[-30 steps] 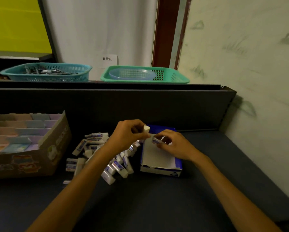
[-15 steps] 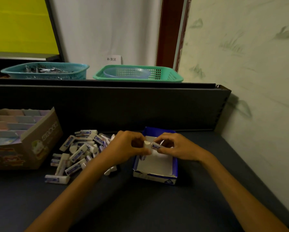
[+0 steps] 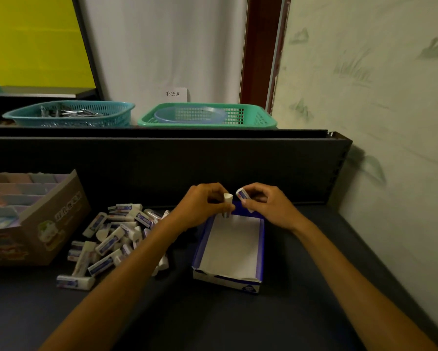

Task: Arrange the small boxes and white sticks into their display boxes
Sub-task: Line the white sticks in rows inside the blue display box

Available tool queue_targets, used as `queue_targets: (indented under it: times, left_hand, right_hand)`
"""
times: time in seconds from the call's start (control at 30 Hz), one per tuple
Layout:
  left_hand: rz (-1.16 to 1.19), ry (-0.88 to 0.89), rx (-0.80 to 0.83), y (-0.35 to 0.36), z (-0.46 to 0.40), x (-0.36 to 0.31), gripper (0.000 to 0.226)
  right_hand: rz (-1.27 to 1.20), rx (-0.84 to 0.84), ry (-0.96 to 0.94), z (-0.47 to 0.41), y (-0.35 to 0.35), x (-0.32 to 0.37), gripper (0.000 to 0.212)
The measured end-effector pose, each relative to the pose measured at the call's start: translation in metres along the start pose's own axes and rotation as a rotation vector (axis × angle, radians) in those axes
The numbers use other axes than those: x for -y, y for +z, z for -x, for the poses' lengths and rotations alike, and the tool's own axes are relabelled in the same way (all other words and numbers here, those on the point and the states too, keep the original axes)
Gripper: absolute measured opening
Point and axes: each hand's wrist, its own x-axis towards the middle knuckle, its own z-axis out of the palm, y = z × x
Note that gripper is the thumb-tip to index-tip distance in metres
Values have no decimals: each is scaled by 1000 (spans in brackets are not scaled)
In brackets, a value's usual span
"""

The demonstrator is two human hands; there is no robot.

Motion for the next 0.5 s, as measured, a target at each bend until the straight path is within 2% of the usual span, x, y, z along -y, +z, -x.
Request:
queue_targets:
  times: [0.3, 0.5]
  left_hand:
    - [-83, -48, -47, -9, 15, 16, 20]
    - [-59, -53, -79, -18, 28, 18, 20]
  right_hand:
    - [-56, 60, 8, -10, 19, 0, 25]
    - [-90, 120, -6, -12, 28, 7, 26]
